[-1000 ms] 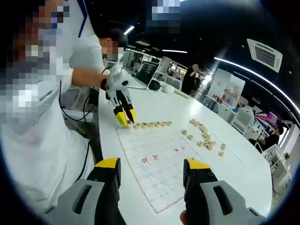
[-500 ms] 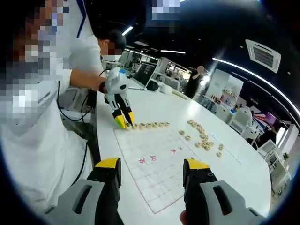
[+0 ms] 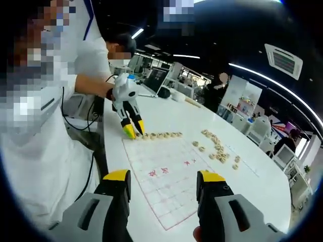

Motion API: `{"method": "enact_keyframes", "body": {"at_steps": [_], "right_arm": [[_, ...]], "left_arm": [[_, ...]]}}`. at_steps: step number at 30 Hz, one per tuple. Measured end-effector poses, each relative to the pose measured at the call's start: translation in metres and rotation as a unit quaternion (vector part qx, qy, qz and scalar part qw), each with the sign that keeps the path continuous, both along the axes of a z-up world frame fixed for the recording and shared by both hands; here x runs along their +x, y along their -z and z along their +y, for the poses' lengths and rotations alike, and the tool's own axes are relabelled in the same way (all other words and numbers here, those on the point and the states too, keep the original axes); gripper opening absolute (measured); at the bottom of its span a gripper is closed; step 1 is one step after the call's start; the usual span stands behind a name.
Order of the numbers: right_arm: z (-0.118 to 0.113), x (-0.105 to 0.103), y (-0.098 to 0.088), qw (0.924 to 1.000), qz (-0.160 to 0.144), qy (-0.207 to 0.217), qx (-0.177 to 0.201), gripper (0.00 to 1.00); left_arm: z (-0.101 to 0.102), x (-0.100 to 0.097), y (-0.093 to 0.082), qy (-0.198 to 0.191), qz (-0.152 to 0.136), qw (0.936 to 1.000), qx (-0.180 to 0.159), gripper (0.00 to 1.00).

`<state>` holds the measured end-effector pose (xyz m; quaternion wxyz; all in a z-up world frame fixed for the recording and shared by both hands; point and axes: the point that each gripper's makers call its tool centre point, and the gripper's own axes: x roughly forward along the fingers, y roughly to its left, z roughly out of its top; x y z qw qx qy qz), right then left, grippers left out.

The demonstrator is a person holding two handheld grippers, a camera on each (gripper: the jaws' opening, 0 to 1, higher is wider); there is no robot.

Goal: Pick up the chess pieces one by one and place each piece onto its starting position on the chessboard, setting the pieces on their correct points until all the chess pieces are arranged in the starting layout

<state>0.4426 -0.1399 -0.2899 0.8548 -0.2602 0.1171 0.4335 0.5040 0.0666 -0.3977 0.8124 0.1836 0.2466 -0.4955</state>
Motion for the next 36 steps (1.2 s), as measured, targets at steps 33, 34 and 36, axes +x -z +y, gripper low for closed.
{"method": "enact_keyframes", "body": {"at_steps": [33, 34, 36], "right_arm": [[-0.002, 0.002, 0.000, 1.0000, 0.002, 0.001, 0.001, 0.53], [-0.002, 0.002, 0.000, 1.0000, 0.002, 0.001, 0.001, 0.53], [-0.004, 0.002, -0.001, 1.0000, 0.001, 0.003, 0.002, 0.53]], "left_arm": [[0.007, 0.064, -0.059, -0.056, -0.038, 0.9949, -0.075, 0.28], [0.008, 0.069, -0.060, -0.062, -0.035, 0.9944, -0.078, 0.29], [0.008, 0.085, -0.062, -0.068, -0.033, 0.9940, -0.079, 0.31]]}}
